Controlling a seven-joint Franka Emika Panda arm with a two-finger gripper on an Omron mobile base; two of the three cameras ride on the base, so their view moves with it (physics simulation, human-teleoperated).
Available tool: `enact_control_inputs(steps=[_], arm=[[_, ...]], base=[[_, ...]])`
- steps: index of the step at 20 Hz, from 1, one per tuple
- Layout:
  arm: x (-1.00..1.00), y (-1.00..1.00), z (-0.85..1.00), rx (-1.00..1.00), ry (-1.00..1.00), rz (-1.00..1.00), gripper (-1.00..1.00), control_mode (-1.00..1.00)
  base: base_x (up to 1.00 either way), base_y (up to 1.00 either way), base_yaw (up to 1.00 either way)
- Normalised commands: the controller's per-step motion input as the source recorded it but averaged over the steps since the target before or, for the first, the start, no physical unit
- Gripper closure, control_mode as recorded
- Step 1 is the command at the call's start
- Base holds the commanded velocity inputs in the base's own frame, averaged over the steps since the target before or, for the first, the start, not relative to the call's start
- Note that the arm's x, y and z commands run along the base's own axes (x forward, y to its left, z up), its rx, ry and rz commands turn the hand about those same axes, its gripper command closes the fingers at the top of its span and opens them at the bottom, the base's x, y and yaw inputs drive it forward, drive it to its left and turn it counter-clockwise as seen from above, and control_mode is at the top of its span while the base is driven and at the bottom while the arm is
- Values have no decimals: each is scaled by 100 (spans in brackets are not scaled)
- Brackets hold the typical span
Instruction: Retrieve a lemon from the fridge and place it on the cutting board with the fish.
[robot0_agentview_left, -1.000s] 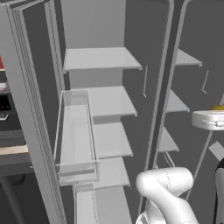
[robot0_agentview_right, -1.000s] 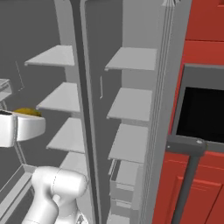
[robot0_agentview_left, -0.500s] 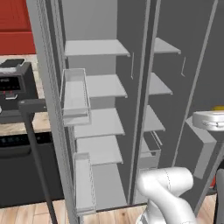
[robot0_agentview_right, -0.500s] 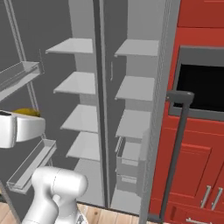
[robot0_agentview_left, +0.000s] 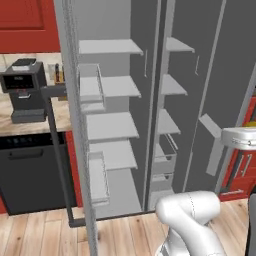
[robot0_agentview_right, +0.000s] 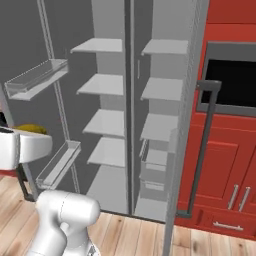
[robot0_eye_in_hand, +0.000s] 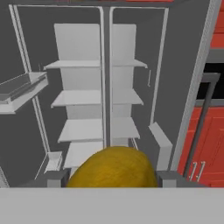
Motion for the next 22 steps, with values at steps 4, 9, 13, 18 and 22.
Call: enact_control_inputs(steps=[4, 9, 13, 18, 22], arm=[[0, 0, 0, 0, 0, 0, 100, 100], [0, 0, 0, 0, 0, 0, 100, 100], [0, 0, 0, 0, 0, 0, 100, 100], [0, 0, 0, 0, 0, 0, 100, 100], [0, 0, 0, 0, 0, 0, 100, 100]], base=[[-55, 47, 0], [-29, 75, 0], [-14, 82, 0], [-15, 77, 0], [-21, 72, 0]])
